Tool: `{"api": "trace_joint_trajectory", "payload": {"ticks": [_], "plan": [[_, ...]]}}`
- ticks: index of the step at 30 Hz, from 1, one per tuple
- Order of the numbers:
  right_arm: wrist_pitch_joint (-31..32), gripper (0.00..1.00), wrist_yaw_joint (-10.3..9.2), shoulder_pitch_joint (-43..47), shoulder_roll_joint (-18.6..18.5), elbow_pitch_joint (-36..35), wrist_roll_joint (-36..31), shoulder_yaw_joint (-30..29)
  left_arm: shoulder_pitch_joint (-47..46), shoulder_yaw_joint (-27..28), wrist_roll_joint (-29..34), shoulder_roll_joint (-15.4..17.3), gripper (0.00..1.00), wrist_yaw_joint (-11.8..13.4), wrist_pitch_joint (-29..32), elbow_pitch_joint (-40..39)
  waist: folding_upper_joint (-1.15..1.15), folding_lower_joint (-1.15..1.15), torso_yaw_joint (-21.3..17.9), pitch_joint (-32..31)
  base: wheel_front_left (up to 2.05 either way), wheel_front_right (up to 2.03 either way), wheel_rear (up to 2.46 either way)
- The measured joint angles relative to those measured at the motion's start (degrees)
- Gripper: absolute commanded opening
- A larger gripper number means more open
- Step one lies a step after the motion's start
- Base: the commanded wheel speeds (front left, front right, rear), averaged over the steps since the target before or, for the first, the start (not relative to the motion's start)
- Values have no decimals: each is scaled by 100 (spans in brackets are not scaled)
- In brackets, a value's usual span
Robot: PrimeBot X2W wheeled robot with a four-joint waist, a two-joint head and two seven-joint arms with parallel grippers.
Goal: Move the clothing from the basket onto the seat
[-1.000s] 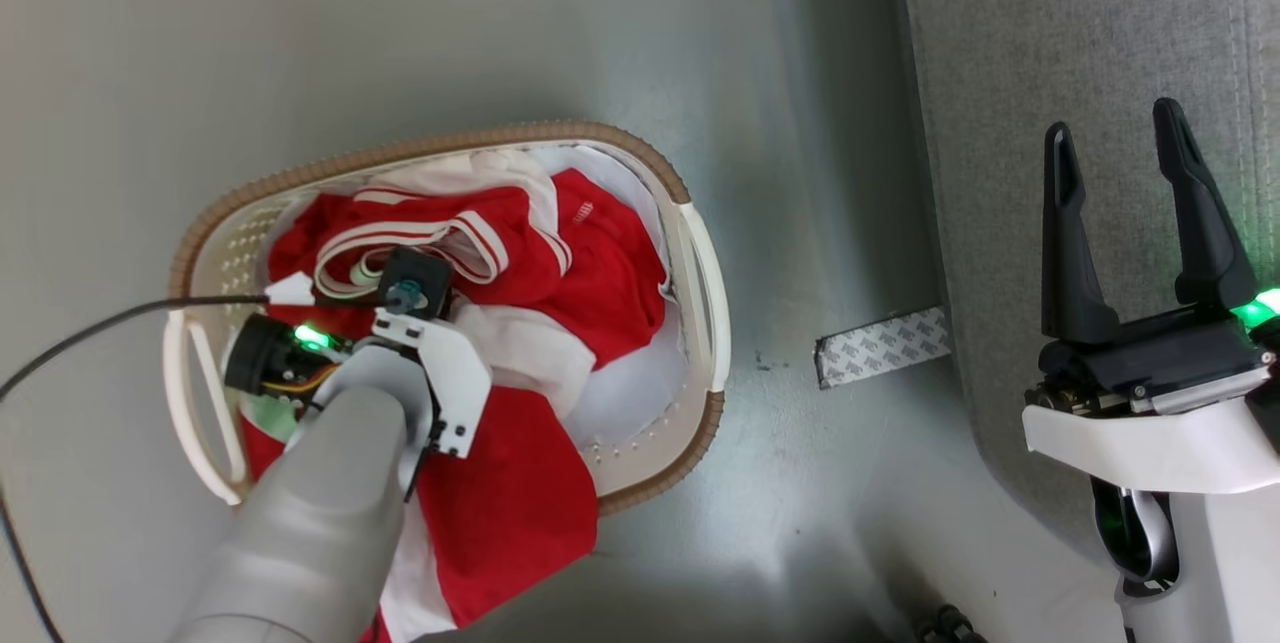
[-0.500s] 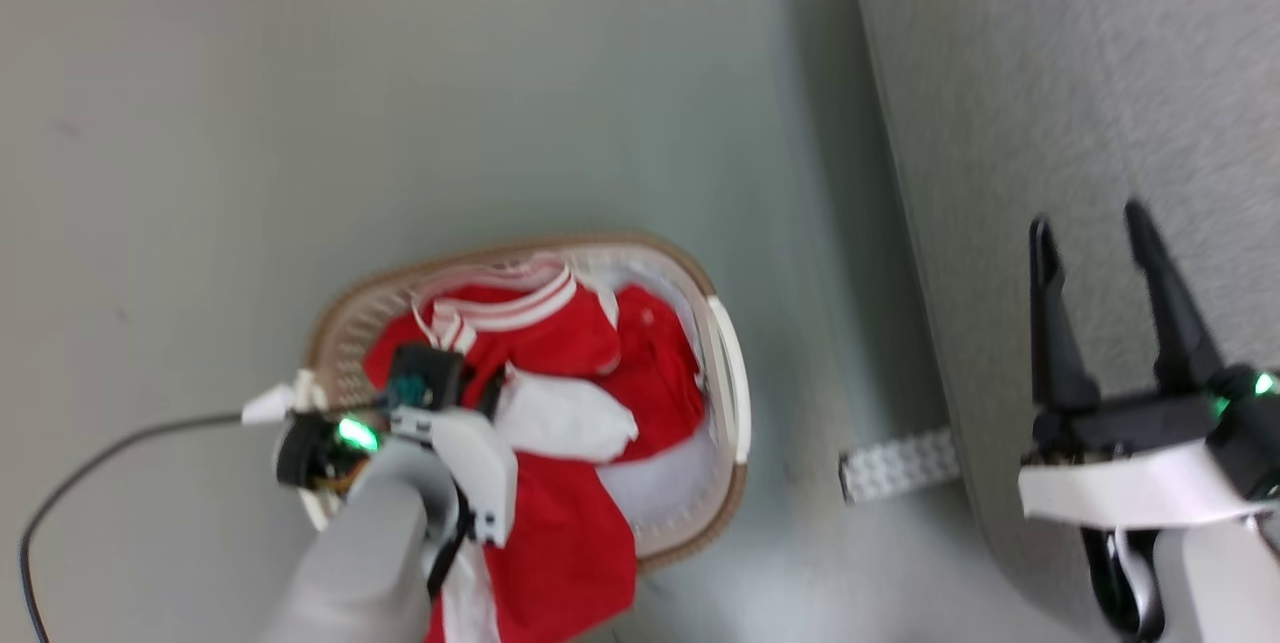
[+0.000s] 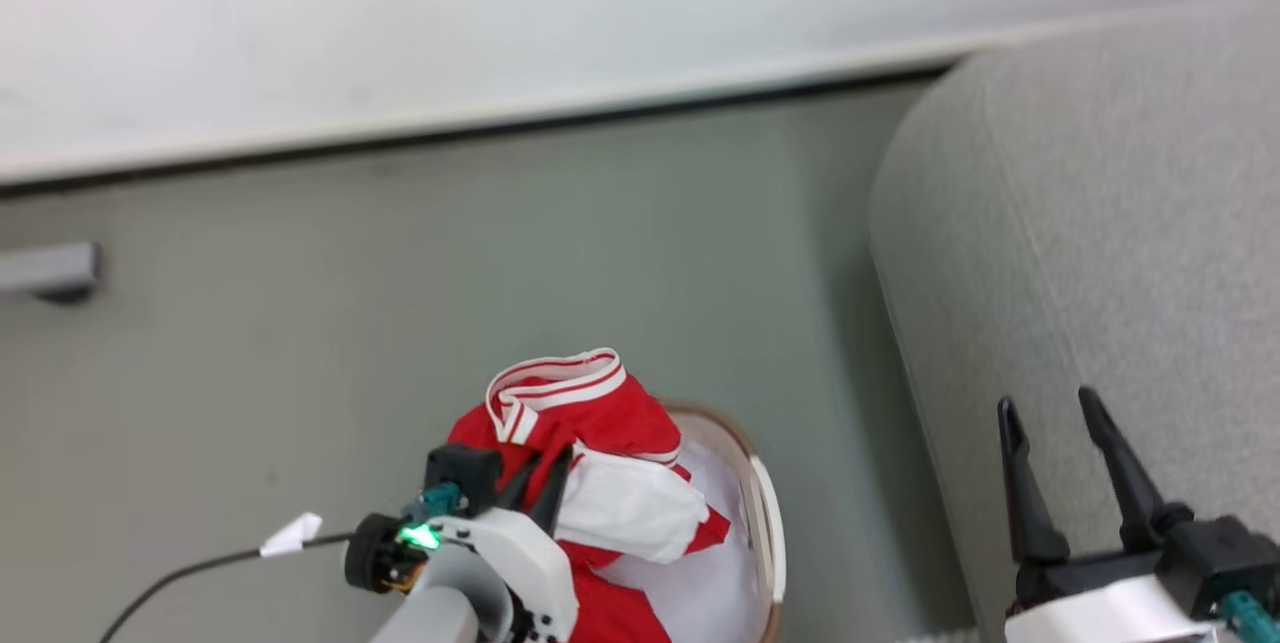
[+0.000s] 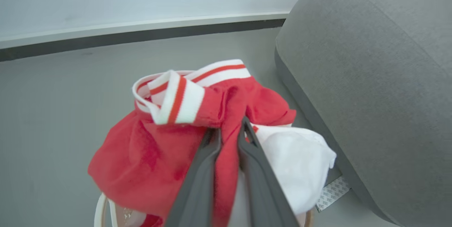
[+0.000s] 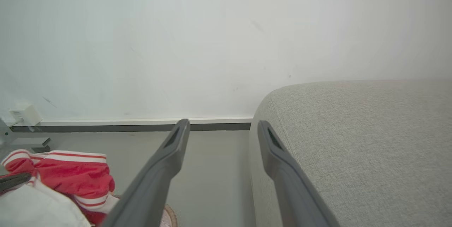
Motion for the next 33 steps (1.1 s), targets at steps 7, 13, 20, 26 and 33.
{"api": "trace_joint_trajectory", "payload": {"ticks": [7, 13, 20, 26, 33], "plan": [[0, 100, 0, 404, 0, 97, 35, 21, 509, -41, -186, 29, 0, 214, 276, -1080, 0, 0, 116, -737, 0, 0, 0], [0, 100, 0, 764, -25, 137, 14, 10, 1023, -40, -294, 231, 0, 387, 714, -2327, 0, 0, 161, -1193, 0, 0, 0], [0, 100, 0, 979, -281, -27, -65, 241, 1468, -52, -345, 522, 0, 578, 1312, -3805, 0, 0, 200, -1492, 0, 0, 0], [0, 100, 0, 931, -936, -229, 108, 1171, 1653, -116, -419, 684, 0, 646, 1750, -4767, 0, 1, 246, -1539, 0, 0, 0], [0, 100, 0, 189, -1934, -316, 882, 2636, 1658, -170, -430, 849, 0, 646, 2069, -5391, 0, 1, 282, -1550, 0, 0, 0]]}}
